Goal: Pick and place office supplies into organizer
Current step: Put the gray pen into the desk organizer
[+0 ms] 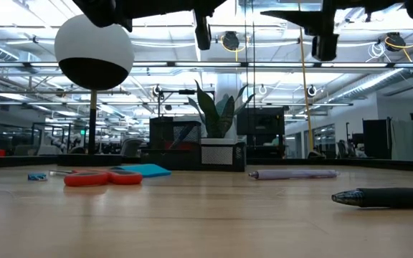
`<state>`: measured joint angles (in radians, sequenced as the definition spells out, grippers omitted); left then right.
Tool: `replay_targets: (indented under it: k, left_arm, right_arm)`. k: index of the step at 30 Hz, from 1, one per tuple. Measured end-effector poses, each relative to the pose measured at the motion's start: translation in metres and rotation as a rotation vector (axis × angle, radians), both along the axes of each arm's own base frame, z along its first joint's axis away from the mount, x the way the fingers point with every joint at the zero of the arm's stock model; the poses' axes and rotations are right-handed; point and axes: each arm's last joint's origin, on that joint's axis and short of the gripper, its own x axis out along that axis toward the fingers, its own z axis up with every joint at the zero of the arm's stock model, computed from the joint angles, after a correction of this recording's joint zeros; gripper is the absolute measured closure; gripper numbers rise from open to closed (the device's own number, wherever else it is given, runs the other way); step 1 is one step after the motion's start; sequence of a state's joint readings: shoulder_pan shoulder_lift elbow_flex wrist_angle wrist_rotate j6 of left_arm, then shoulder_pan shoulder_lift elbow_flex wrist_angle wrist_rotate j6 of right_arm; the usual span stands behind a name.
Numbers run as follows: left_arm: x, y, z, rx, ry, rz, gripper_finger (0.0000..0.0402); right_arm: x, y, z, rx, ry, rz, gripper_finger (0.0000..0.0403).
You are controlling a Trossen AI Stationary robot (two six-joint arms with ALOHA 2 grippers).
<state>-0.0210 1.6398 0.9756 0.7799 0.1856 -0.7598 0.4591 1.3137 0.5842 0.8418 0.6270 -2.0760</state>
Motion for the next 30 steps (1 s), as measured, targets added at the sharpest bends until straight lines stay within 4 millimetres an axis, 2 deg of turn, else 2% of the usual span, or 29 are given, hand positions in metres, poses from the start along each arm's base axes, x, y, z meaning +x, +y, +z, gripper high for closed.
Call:
replay_targets:
  k: [5, 10, 23, 27, 30]
  left_arm:
    - [0.0, -0.003, 0.0, -0.001, 0.0, -0.005, 0.0359]
    - [0.001, -0.005, -0.001, 0.014, -0.004, 0.008, 0.0359]
    - [0.001, -0.012, -0.002, 0.037, -0.009, 0.024, 0.0359]
    - [0.001, -0.012, -0.002, 0.043, -0.011, 0.023, 0.0359]
    - [0.001, -0.013, -0.002, 0.044, -0.013, 0.018, 0.0359]
  right_arm:
    - [0.007, 0.004, -0.006, -0.112, -0.02, 0.03, 0.0187]
    - [0.013, 0.009, -0.011, -0.166, -0.052, 0.13, 0.0189]
    - [0.034, 0.002, -0.007, -0.179, -0.097, 0.129, 0.0192]
    - [0.035, 0.002, -0.007, -0.127, -0.099, 0.153, 0.0214]
    - [0.034, 0.003, -0.007, -0.067, -0.099, 0.164, 0.0254]
